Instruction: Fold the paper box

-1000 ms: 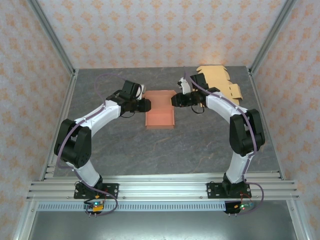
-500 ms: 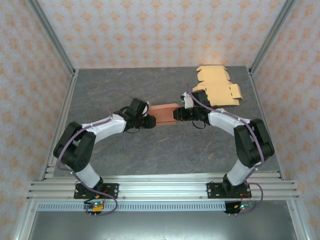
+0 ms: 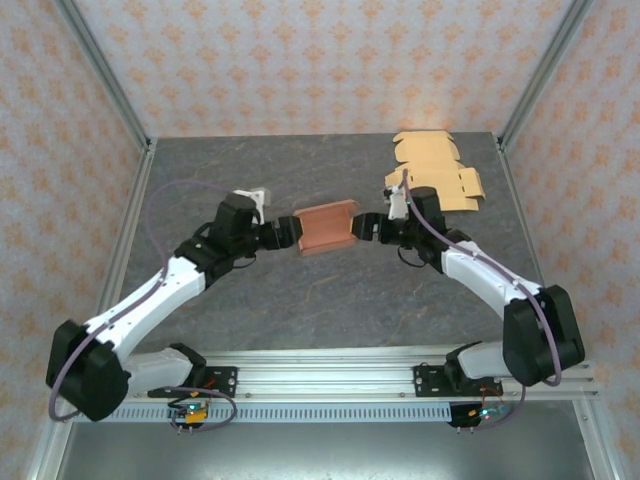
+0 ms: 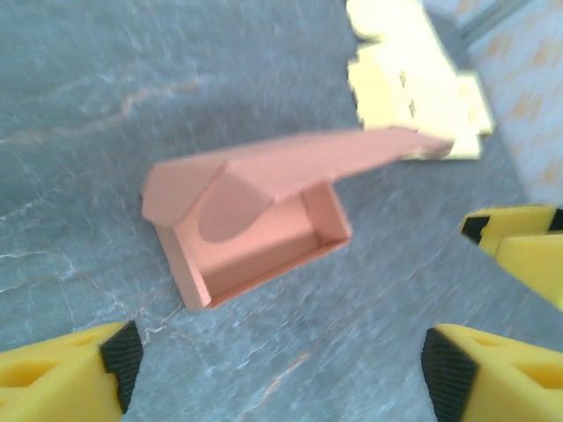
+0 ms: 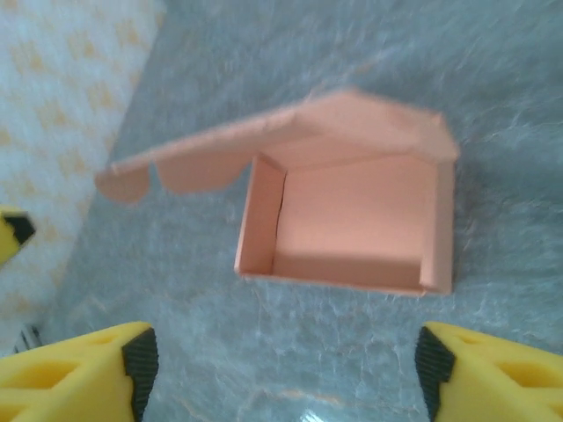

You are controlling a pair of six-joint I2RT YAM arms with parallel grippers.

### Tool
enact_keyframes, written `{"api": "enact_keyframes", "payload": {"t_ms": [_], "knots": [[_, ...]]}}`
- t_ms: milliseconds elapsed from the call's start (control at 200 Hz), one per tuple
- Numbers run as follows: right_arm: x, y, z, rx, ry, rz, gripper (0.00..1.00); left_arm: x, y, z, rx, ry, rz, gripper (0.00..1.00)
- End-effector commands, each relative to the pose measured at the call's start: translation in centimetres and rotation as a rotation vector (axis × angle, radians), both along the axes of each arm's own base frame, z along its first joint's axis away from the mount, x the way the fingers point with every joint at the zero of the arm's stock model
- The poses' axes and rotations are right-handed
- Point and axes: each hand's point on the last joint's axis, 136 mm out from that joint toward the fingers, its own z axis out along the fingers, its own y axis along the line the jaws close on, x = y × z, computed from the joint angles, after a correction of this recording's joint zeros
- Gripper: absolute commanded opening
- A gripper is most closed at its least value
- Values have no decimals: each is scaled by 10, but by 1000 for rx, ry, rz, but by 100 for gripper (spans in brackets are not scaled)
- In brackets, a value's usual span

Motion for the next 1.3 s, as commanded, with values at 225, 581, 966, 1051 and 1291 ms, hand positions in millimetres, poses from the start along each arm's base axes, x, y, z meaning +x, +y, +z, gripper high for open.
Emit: {"api": "enact_keyframes", "payload": {"t_ms": [225, 581, 966, 1051, 1291], "knots": [[112, -47, 11, 445, 527, -476, 99, 69, 22, -13, -328, 265, 302, 100], [111, -13, -11, 430, 843, -517, 90, 98, -15, -35, -621, 447, 375, 86], [100, 21, -30, 402, 898, -445, 72, 90, -39, -53, -618, 496, 364, 75], [94, 26, -36, 398, 922, -442, 71, 87, -41, -57, -612, 502, 363, 74], [86, 30, -43, 408, 944, -454, 67, 86, -27, -69, -561, 496, 395, 75]]}}
